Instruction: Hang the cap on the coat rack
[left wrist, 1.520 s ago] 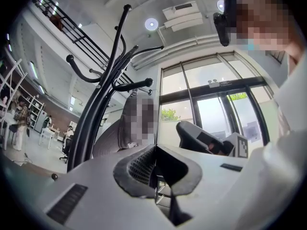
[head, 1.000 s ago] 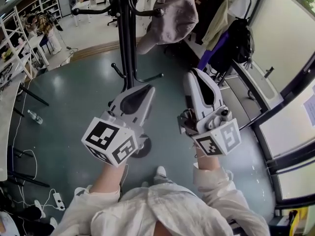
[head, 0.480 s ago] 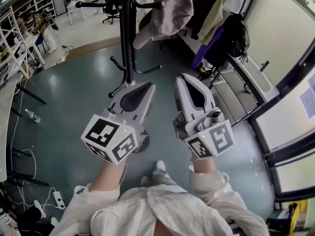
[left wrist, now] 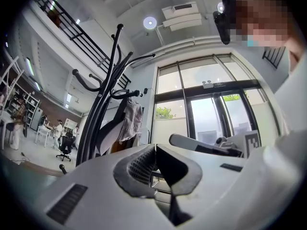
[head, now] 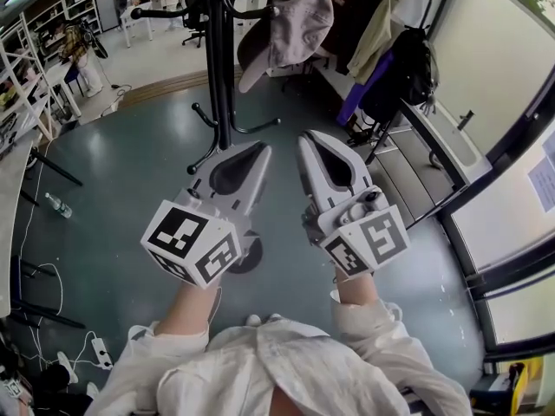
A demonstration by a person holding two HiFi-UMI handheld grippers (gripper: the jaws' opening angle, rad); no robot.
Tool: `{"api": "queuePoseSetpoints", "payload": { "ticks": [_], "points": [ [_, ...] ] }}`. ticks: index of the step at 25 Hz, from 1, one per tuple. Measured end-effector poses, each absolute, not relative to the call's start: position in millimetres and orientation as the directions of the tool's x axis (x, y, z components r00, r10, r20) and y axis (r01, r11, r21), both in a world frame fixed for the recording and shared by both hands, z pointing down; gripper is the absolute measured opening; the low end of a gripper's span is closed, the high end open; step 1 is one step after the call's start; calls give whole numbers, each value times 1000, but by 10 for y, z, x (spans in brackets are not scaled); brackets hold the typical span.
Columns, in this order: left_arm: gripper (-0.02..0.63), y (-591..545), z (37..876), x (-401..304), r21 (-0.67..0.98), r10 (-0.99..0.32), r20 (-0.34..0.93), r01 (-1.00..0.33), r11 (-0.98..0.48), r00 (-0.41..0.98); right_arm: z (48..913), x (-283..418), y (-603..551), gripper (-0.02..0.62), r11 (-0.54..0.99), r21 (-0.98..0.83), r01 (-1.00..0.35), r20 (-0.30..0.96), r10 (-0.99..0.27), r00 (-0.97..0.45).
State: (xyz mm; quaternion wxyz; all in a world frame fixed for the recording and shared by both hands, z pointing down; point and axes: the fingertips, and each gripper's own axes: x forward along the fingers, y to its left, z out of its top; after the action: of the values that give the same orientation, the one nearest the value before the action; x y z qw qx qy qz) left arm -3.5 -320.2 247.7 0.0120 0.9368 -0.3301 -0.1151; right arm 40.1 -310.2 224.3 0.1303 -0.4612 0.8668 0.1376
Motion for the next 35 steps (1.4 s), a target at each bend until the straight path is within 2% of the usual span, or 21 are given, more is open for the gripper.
{"api": "queuePoseSetpoints", "payload": {
  "ticks": [12,35],
  "points": [
    [17,-3233,2637,89,108,-665,-182,-658,-745,724,2485,441,-3153,17,557,149,-817,-213,-789,-576],
    [17,-3120,2890,229,108,-682,-121,-674,-731,721,2811,569,-3062,14,561,96,-822,-134,-811,-569]
  ]
}}
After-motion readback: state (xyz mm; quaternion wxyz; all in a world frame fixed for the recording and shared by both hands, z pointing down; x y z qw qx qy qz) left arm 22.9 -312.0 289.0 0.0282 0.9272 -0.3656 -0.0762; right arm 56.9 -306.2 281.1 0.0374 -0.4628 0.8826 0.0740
